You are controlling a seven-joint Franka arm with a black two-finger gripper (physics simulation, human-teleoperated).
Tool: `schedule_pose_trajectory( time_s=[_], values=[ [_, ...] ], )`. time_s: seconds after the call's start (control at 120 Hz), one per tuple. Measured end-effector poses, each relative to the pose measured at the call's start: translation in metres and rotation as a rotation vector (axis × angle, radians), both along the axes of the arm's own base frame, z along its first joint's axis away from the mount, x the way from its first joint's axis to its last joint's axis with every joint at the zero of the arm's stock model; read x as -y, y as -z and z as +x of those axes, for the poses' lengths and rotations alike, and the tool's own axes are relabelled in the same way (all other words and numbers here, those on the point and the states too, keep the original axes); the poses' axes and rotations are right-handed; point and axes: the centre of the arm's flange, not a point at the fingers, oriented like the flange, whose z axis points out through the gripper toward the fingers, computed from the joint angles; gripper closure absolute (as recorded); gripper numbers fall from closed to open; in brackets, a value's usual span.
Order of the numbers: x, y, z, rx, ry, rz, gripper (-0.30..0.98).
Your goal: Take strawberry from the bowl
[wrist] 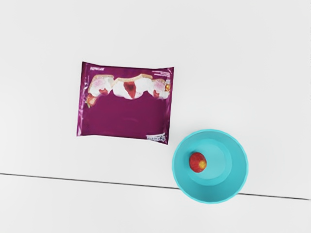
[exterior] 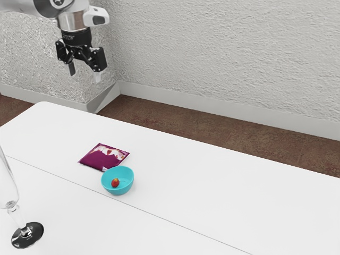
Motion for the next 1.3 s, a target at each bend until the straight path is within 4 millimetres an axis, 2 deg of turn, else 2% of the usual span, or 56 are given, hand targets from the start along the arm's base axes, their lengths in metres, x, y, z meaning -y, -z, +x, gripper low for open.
schedule_pose_trajectory(
  time_s=[0.167,0.267,0.308,0.392,0.425,0.525,0.575,0.683,0.742,0.8,0.842,0.883,0.992,1.142,1.3],
  values=[
    [-0.014,0.001,-0.001,-0.001,-0.029,-0.02,0.0],
    [-0.014,0.001,-0.003,-0.007,-0.002,-0.016,0.01],
    [-0.009,0.031,-0.004,-0.057,0.051,-0.002,0.03],
    [-0.003,0.132,-0.017,-0.18,0.18,0.003,0.08],
    [-0.004,0.162,-0.022,-0.2,0.227,0.001,0.11],
    [-0.013,0.209,-0.021,-0.196,0.337,-0.004,0.18],
    [-0.018,0.24,-0.027,-0.206,0.386,-0.014,0.2],
    [-0.025,0.281,-0.023,-0.188,0.489,-0.019,0.23],
    [-0.013,0.289,-0.016,-0.162,0.567,-0.012,0.24],
    [0.017,0.29,-0.011,-0.133,0.673,-0.003,0.26],
    [0.037,0.298,-0.019,-0.137,0.741,-0.006,0.27],
    [0.046,0.311,-0.031,-0.148,0.788,-0.012,0.29],
    [0.047,0.324,-0.041,-0.142,0.858,-0.015,0.32],
    [0.045,0.328,-0.038,-0.121,0.93,-0.007,0.36],
    [0.039,0.343,-0.035,-0.124,0.982,-0.01,0.38]
  ],
)
